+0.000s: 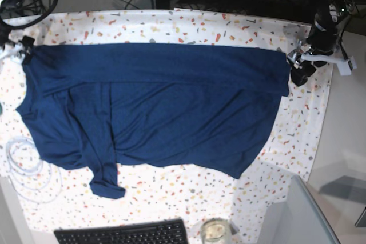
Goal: Layout the t-shirt on the table in an organized manner, then fold the t-shirt properly
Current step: 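Release the shirt edge with both grippers and lift them away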
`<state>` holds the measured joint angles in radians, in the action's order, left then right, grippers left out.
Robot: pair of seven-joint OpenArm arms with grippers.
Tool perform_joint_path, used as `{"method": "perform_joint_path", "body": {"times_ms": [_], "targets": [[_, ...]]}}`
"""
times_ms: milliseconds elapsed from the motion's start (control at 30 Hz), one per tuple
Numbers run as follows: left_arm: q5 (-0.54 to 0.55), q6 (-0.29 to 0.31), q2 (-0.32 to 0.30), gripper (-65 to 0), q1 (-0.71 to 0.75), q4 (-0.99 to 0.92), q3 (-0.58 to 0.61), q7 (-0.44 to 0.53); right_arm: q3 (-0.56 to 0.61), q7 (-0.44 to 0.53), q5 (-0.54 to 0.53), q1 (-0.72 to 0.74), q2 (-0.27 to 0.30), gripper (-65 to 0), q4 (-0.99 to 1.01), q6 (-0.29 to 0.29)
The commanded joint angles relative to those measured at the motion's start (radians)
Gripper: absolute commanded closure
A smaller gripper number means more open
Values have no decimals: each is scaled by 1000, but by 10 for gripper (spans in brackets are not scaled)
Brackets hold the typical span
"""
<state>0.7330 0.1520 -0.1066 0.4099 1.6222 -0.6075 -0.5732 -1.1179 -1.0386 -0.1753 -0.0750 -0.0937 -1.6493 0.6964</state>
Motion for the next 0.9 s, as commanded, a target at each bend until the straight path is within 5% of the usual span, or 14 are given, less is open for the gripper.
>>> {"method": "perform_joint_path", "body": {"times_ms": [0,167,433,867], "targets": [[10,25,-9,-563,-1,-15,-5,12,-9,14,-17,17,4,-557,-18,2],[10,111,-17,-563,-6,-119,8,14,-24,1,-25,14,-4,-557,-9,2],[-111,111,-8,-563,-99,-228,87,14,-54,-26,-252,-45,-2,-557,87,2],[-123,111,8,-561,-220,-325,88,14,-52,53,-254,1,71,-557,308,2]]}}
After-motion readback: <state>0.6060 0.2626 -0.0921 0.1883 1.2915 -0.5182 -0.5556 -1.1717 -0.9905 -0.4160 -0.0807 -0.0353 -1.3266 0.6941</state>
